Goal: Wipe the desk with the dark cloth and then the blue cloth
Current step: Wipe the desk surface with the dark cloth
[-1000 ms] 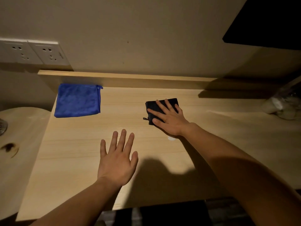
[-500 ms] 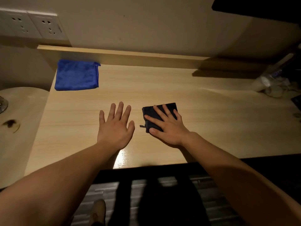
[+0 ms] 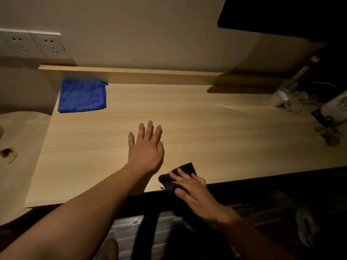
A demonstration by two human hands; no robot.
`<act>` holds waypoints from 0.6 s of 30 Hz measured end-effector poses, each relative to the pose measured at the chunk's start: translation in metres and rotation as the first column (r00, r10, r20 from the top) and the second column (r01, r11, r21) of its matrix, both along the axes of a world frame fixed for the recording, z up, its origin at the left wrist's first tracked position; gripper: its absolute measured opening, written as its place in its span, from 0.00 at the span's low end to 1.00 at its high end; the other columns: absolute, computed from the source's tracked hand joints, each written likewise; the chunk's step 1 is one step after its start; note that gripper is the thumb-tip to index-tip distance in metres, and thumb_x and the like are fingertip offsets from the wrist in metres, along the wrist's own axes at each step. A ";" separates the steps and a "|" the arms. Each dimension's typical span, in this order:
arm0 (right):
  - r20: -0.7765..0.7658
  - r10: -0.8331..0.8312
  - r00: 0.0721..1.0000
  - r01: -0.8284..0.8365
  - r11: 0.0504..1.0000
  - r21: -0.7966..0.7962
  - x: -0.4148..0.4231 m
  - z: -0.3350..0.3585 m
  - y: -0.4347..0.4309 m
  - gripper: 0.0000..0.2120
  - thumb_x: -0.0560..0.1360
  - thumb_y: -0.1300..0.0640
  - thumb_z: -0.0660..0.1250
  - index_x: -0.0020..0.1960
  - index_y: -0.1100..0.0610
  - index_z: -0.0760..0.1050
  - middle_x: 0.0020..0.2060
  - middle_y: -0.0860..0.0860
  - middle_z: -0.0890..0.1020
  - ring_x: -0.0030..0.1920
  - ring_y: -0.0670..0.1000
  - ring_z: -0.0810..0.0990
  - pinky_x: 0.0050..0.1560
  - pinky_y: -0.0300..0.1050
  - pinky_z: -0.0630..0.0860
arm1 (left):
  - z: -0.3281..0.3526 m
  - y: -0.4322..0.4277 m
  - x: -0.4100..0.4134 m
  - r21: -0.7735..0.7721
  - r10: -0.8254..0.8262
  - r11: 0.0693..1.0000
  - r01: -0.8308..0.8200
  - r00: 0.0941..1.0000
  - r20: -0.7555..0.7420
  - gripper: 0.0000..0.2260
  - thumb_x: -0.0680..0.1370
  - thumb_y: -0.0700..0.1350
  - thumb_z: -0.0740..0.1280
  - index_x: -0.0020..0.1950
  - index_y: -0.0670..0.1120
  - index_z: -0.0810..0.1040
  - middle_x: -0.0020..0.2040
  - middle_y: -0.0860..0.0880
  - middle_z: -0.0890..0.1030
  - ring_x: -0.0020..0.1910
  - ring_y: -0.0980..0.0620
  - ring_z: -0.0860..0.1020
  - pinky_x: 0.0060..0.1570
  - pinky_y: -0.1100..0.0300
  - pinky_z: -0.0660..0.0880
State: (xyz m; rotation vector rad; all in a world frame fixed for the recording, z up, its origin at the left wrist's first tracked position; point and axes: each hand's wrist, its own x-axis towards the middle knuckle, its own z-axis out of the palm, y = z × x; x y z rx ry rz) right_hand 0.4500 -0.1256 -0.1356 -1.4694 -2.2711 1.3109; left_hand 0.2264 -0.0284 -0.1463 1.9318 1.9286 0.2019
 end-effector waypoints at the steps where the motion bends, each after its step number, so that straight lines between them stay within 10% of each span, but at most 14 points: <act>1: -0.090 -0.123 0.988 0.112 0.987 -0.116 0.006 0.005 -0.006 0.19 0.84 0.38 0.58 0.73 0.36 0.72 0.75 0.33 0.70 0.77 0.31 0.61 0.81 0.50 0.52 | 0.002 0.002 0.012 0.005 0.000 1.000 0.000 1.000 0.028 0.28 0.85 0.56 0.45 0.85 0.57 0.45 0.87 0.50 0.42 0.85 0.45 0.38 0.81 0.35 0.40; 5: -0.339 -0.794 0.505 0.427 0.571 -0.701 0.037 0.030 -0.002 0.27 0.78 0.43 0.64 0.68 0.61 0.80 0.59 0.61 0.87 0.63 0.62 0.84 0.70 0.61 0.75 | -0.007 0.003 0.038 -0.011 -0.022 1.000 0.022 1.000 0.003 0.29 0.85 0.62 0.42 0.85 0.59 0.41 0.86 0.52 0.38 0.83 0.48 0.33 0.80 0.36 0.36; 9: -0.375 -0.920 0.115 0.325 0.391 -0.861 0.058 0.045 0.061 0.40 0.67 0.41 0.81 0.73 0.58 0.77 0.68 0.63 0.81 0.69 0.66 0.79 0.73 0.68 0.70 | -0.018 0.004 0.043 -0.006 -0.016 1.000 0.015 0.997 -0.076 0.31 0.83 0.66 0.41 0.85 0.60 0.38 0.85 0.53 0.36 0.83 0.48 0.31 0.79 0.37 0.33; 12: -0.461 -0.863 0.205 0.579 0.487 -0.654 0.058 0.067 0.140 0.27 0.76 0.39 0.69 0.69 0.52 0.80 0.66 0.58 0.84 0.68 0.63 0.81 0.73 0.65 0.72 | -0.017 0.006 0.045 -0.010 -0.017 1.000 0.016 0.996 -0.085 0.31 0.83 0.65 0.41 0.84 0.60 0.38 0.85 0.53 0.36 0.83 0.48 0.30 0.79 0.38 0.33; 16: -0.355 -0.663 0.659 0.685 0.724 -0.081 0.031 0.075 0.251 0.18 0.87 0.44 0.56 0.67 0.50 0.78 0.53 0.48 0.84 0.59 0.55 0.82 0.54 0.48 0.78 | -0.016 0.008 0.044 -0.021 -0.020 1.000 0.018 0.996 -0.087 0.30 0.83 0.65 0.41 0.84 0.61 0.35 0.84 0.53 0.33 0.81 0.48 0.28 0.79 0.38 0.31; 18: -0.193 -0.518 0.833 0.550 0.813 0.189 0.021 0.058 0.301 0.18 0.87 0.44 0.55 0.69 0.48 0.77 0.52 0.48 0.84 0.59 0.56 0.81 0.58 0.55 0.77 | -0.019 0.009 0.044 -0.004 -0.019 1.000 0.019 0.996 -0.086 0.30 0.83 0.66 0.41 0.83 0.61 0.34 0.84 0.53 0.33 0.81 0.48 0.28 0.79 0.38 0.31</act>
